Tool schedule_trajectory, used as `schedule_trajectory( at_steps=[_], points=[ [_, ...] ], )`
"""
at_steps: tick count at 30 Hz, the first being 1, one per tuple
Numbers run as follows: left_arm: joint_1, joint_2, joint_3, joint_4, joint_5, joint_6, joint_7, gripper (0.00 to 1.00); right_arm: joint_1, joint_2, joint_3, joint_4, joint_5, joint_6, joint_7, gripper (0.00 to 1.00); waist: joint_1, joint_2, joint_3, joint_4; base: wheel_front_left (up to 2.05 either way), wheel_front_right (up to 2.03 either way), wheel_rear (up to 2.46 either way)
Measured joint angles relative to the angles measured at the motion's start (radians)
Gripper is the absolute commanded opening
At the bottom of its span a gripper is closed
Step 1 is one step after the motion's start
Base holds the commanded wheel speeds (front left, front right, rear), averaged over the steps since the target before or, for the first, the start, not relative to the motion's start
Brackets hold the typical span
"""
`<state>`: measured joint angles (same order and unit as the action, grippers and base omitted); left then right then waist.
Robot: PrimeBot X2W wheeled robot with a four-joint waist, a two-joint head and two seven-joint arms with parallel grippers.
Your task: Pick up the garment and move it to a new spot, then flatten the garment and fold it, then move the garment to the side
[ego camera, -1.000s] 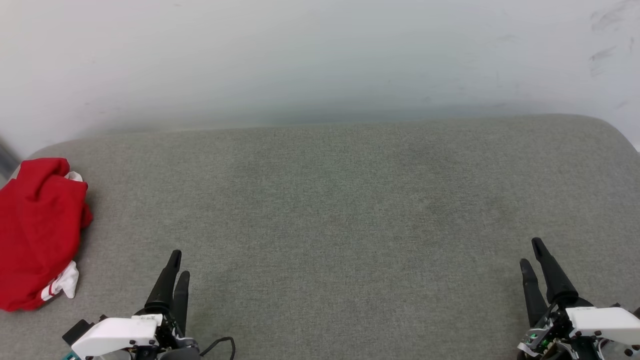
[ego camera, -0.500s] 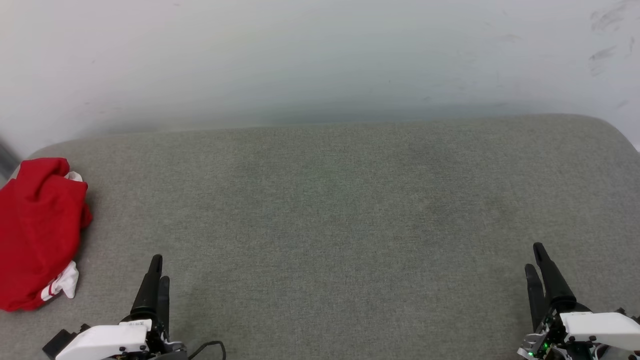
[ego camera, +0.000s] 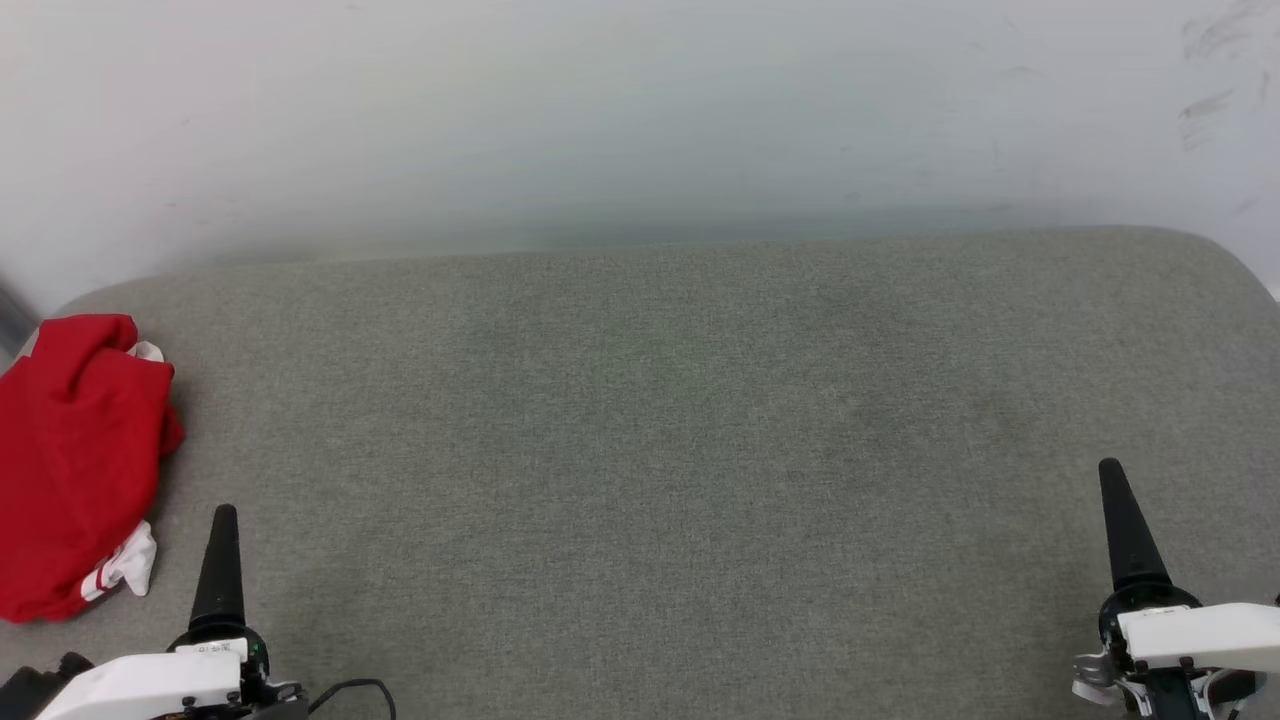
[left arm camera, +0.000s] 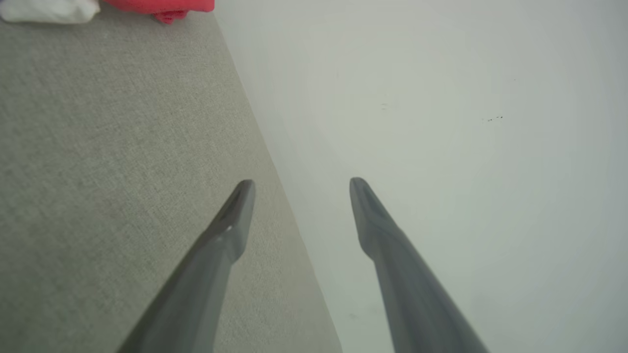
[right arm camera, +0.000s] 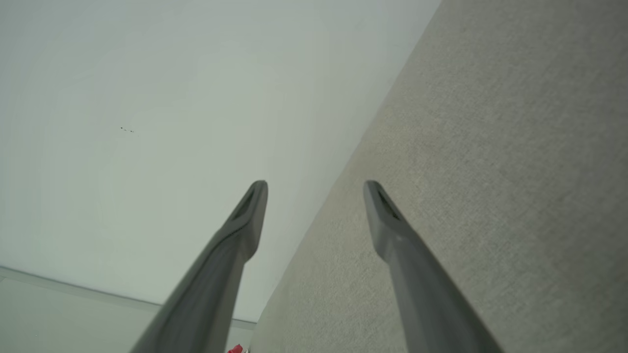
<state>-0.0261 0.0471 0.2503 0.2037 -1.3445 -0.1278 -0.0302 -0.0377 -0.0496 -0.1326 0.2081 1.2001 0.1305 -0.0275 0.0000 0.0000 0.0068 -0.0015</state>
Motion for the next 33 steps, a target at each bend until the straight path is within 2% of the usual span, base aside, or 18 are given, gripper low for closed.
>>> schedule_trajectory(
  at_steps=[6, 11, 18, 26, 33],
  points=[
    [-0.001, 0.000, 0.040, -0.085, 0.155, 0.000, -0.020, 1.00, -0.002, 0.000, 0.016, -0.075, -0.207, 0.000, -0.023, 1.00, 0.0000, 0.0000, 0.003, -0.001, 0.00, 0.00, 0.00],
    [-0.001, 0.001, 0.016, -0.176, 0.284, 0.035, -0.036, 1.00, -0.010, 0.000, 0.054, -0.166, -0.403, 0.000, -0.038, 1.00, 0.0000, 0.0000, 0.008, -0.003, 0.00, 0.00, 0.00],
    [0.022, 0.000, -0.088, -0.282, 0.493, 0.113, -0.059, 1.00, -0.009, 0.000, 0.080, -0.216, -0.573, 0.000, -0.061, 1.00, 0.0000, 0.0000, 0.011, -0.004, 0.00, 0.00, 0.00],
    [0.041, 0.004, -0.230, -0.342, 0.748, 0.191, -0.081, 1.00, -0.002, 0.000, 0.080, -0.225, -0.723, 0.000, -0.086, 1.00, 0.0000, 0.0000, 0.014, -0.007, 0.00, 0.00, 0.00],
    [0.041, 0.087, -0.382, -0.356, 0.875, 0.316, -0.102, 1.00, -0.001, 0.000, 0.097, -0.241, -0.836, 0.000, -0.105, 1.00, 0.0000, 0.0000, 0.018, -0.011, 0.00, 0.00, 0.00]
  ],
)
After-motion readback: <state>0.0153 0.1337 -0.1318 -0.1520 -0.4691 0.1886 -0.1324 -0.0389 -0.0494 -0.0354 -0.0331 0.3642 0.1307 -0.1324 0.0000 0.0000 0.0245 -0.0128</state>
